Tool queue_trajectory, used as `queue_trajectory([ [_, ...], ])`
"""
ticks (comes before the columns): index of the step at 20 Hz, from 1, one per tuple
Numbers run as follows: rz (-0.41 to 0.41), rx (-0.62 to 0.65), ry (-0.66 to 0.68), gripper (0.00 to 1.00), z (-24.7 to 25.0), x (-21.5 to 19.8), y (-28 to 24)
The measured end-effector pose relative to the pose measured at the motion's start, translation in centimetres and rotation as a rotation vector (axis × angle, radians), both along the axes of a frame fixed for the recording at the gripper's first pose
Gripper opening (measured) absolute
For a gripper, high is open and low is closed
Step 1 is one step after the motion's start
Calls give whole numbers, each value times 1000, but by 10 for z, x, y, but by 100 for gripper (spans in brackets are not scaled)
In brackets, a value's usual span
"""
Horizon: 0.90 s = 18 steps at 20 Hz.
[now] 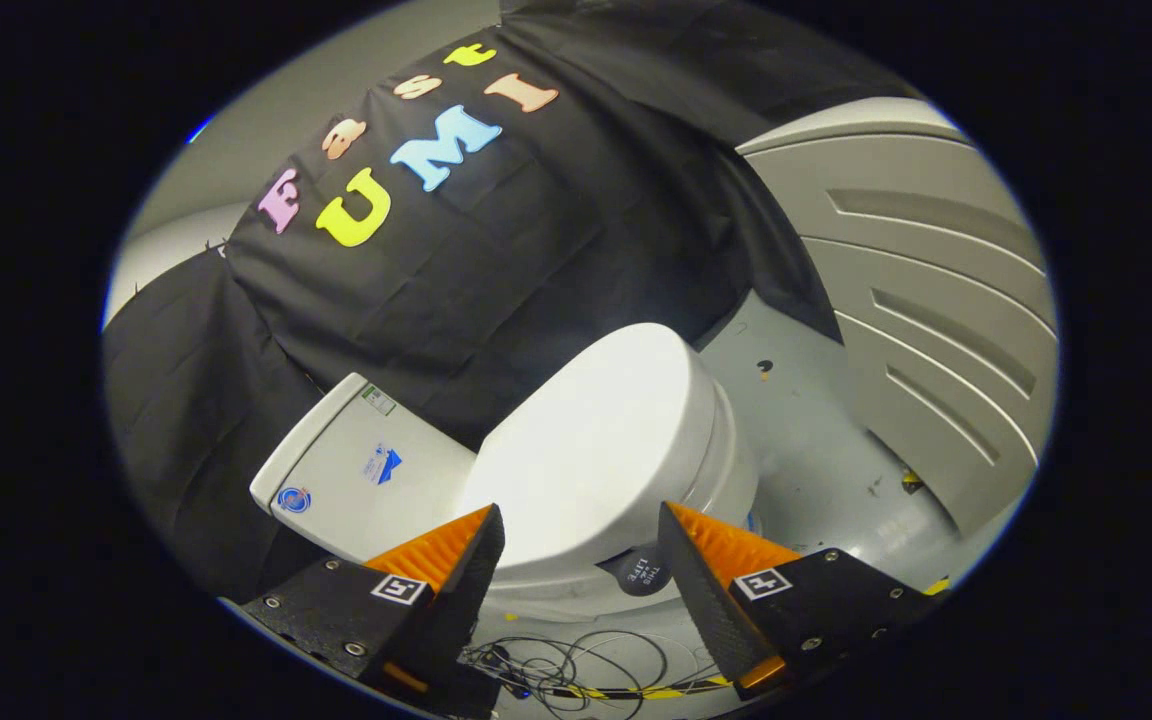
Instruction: Open the toilet lid.
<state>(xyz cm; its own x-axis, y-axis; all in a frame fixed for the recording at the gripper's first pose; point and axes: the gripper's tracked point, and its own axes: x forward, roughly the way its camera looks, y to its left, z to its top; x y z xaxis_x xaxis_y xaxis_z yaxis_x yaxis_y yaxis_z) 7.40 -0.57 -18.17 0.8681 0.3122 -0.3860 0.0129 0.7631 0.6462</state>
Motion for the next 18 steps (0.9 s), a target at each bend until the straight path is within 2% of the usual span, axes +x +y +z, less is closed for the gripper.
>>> queue_trajectory([
  [9,-24,141,171,95,-61,1,-1],
  [13,-45,277,244,94,-75,1,5],
  [18,-21,478,301,84,-76,-2,26],
])
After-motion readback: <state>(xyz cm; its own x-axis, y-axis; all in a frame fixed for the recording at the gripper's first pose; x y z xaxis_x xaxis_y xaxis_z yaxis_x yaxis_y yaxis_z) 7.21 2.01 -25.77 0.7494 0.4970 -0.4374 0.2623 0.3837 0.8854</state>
